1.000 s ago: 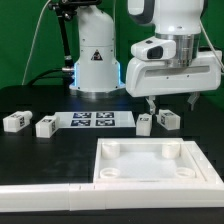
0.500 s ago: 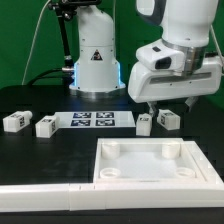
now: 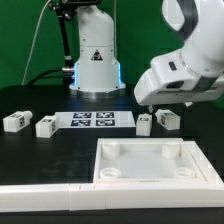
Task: Assemble one leg
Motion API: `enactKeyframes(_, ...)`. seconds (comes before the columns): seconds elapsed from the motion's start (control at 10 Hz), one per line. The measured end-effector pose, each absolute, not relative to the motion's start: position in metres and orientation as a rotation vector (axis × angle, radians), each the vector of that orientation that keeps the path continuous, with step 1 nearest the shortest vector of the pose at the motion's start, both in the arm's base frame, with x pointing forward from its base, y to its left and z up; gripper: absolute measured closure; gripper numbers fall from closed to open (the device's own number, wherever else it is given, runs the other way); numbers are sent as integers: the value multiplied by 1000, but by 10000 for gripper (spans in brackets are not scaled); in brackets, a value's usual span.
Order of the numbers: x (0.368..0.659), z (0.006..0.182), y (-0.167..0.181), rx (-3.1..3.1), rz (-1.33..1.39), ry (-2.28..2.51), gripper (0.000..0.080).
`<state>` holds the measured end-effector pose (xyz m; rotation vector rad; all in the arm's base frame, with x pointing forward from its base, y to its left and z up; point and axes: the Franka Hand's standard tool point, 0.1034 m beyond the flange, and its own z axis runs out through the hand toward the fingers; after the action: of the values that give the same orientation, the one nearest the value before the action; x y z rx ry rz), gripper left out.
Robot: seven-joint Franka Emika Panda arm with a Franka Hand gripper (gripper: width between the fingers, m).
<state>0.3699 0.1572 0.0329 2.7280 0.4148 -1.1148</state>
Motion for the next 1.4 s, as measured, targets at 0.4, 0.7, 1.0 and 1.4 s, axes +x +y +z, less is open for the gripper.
enactKeyframes(0.4,368,25,158,2580,-1360,398,150)
enactKeyframes(0.7,366,22,161,2577,-1360,408,150)
enactKeyframes(1.0,364,14,164,2592,-1343,420,150)
enactKeyframes(1.4,356,4,165,2609,-1322,432,150)
